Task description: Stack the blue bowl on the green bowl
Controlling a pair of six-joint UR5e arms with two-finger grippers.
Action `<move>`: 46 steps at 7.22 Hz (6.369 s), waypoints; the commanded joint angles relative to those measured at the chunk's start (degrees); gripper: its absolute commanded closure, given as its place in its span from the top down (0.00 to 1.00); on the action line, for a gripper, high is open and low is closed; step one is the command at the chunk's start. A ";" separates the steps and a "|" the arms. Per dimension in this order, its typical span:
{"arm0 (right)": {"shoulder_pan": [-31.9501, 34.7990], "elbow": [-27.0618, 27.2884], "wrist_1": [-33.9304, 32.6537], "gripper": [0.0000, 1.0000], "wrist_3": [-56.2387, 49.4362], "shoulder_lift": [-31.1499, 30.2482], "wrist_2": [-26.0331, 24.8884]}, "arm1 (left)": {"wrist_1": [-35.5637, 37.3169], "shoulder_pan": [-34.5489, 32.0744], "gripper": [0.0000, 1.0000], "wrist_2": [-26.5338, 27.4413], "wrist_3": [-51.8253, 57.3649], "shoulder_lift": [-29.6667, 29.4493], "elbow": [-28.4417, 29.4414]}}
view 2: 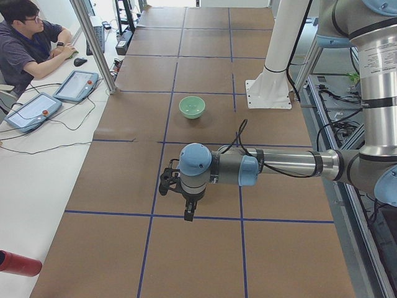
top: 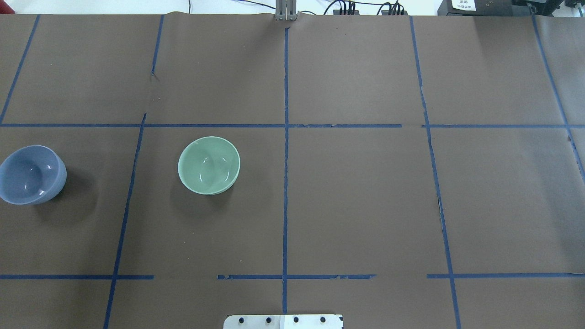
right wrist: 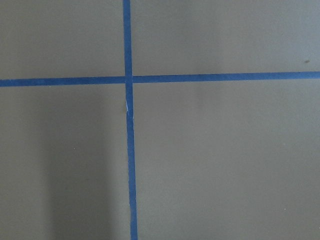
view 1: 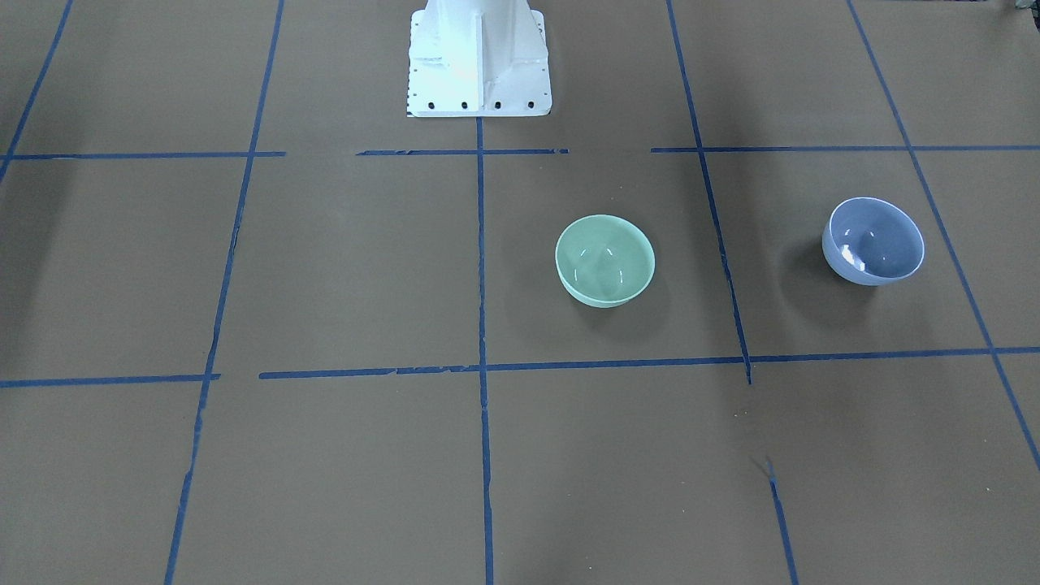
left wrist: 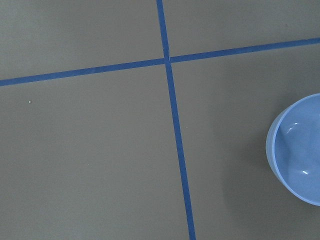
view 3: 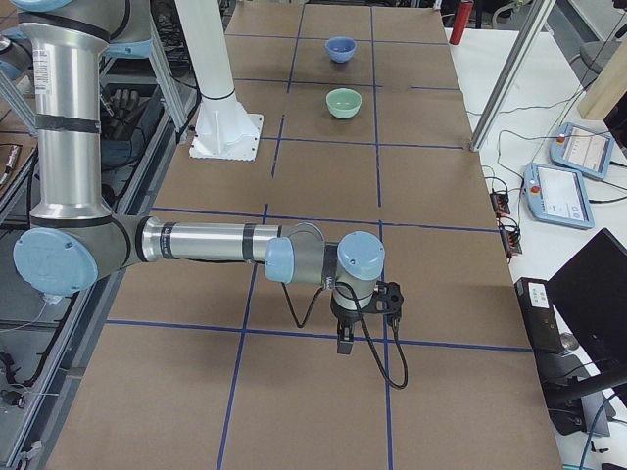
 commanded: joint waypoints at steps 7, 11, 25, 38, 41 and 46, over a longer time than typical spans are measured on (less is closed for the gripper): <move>-0.02 0.00 0.00 1.00 -0.04 0.00 0.00 | -20.63 13.06 1.00 2.05 -26.18 -1.83 2.54; -0.02 0.00 0.00 1.00 -0.04 0.00 0.00 | -44.67 26.96 1.00 11.88 -51.64 -1.83 12.12; 0.06 0.00 0.00 1.00 -0.04 0.00 0.00 | -12.81 39.86 0.00 12.17 -85.88 -22.25 -8.35; -0.02 0.00 0.00 1.00 0.05 0.00 0.00 | -7.69 55.55 0.31 23.33 -102.65 -31.97 -4.04; 0.06 0.00 0.00 1.00 0.05 0.00 0.00 | -8.22 54.50 1.00 22.29 -101.17 -30.32 -8.67; -0.02 0.00 0.00 1.00 -0.04 0.00 0.00 | -7.43 23.01 1.00 6.73 -36.79 -7.94 -9.06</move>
